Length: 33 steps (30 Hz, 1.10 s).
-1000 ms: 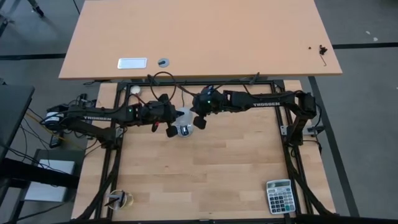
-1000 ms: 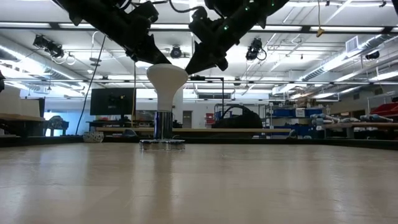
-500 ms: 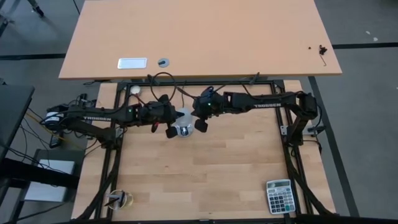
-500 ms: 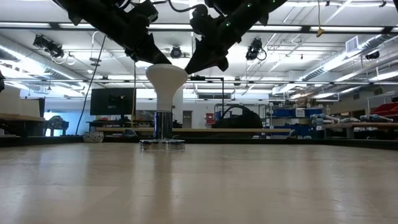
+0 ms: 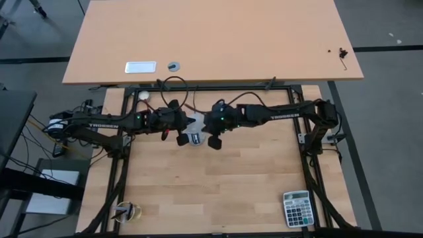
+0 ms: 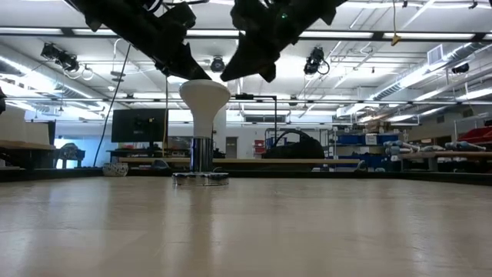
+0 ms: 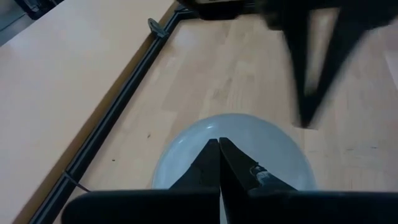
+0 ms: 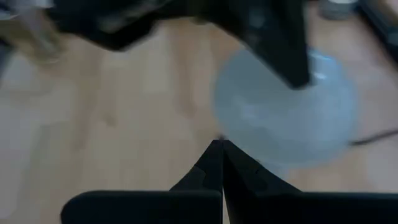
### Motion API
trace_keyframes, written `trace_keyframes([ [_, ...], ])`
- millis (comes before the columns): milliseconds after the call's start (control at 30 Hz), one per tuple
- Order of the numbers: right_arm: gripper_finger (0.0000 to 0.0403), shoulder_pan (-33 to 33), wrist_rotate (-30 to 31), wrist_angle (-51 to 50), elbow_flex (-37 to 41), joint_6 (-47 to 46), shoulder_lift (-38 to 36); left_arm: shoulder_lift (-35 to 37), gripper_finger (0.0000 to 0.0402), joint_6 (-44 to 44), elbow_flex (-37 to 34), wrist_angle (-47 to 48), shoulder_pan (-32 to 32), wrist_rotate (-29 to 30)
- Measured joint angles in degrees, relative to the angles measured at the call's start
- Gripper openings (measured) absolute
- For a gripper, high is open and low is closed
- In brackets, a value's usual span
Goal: Screw lightbulb
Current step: Insert the white light bulb into the silver lamp
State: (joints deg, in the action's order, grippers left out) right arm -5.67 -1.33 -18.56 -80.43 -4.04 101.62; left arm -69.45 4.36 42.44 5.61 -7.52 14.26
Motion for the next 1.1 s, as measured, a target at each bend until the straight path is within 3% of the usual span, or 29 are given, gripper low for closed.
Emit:
trace_keyframes([
  [167,0.0009,-1.99,5.8,1.28,0.03,0.17,-0.11,0.0,0.0,0.02,0.0,-0.03,-0.01,-0.07],
  [400,0.0009,-4.33,6.41,2.74,0.03,0.18,-0.09,0.0,0.0,0.07,0.0,-0.06,0.02,-0.25],
  [1100,0.0009,-2.48,-0.54,0.0,-0.14,-1.41,0.79,0.02,0.0,0.13,-0.02,0.41,0.08,-0.26],
])
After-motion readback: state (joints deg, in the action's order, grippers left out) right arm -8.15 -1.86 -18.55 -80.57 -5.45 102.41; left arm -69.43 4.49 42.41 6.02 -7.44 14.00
